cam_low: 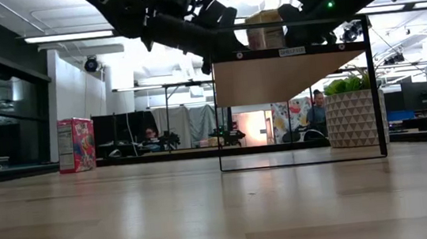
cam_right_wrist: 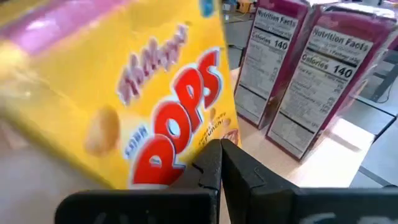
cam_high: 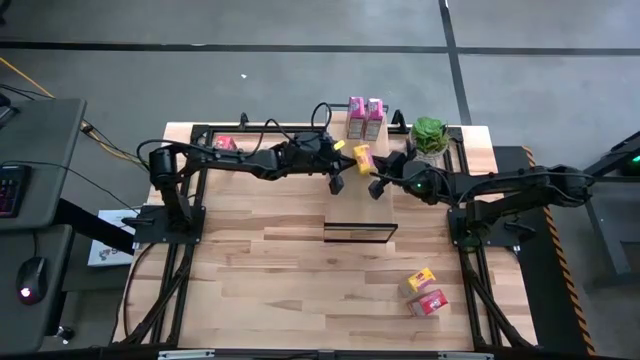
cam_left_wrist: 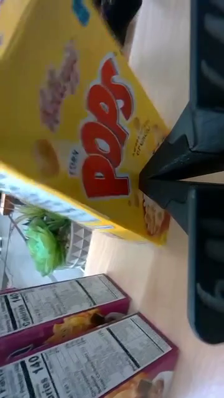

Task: Stack cereal on shelf
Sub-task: Put the top yellow cereal box on the shelf

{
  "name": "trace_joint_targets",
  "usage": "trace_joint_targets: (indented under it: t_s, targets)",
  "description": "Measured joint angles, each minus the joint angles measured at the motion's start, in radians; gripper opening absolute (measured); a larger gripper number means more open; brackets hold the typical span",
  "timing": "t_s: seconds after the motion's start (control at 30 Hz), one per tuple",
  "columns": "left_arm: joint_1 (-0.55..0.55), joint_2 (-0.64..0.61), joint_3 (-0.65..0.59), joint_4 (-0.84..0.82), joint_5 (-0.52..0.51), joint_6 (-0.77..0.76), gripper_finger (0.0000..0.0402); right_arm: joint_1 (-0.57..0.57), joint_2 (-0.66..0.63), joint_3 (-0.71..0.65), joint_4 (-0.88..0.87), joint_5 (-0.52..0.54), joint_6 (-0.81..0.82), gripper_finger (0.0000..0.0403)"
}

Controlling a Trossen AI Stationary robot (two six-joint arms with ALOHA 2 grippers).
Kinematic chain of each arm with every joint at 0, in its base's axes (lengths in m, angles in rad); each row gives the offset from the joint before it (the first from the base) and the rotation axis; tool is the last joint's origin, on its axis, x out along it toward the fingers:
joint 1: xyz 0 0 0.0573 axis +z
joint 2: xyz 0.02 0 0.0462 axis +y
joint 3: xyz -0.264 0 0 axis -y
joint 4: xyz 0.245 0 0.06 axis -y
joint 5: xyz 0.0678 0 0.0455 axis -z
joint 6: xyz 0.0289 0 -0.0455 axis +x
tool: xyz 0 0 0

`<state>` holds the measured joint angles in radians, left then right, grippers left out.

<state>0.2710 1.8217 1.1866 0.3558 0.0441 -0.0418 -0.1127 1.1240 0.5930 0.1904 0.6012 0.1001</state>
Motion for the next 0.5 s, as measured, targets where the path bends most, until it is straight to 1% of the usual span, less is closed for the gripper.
trace_joint_targets:
  t_s: [0.17, 0.3, 0.5]
  targets:
    - [0.003, 0.0, 0.0, 0.009, -0.001, 0.0, 0.0, 0.0, 0.0, 0.0, 0.001, 0.001, 0.0, 0.0]
    - [0.019, 0.0, 0.002, 0.05, -0.01, -0.01, 0.0, 0.0, 0.0, 0.0, -0.003, 0.012, 0.031, 0.0]
    - [0.05, 0.0, 0.027, 0.042, -0.012, -0.042, 0.0, -0.001, 0.0, 0.0, -0.002, 0.004, 0.058, 0.0]
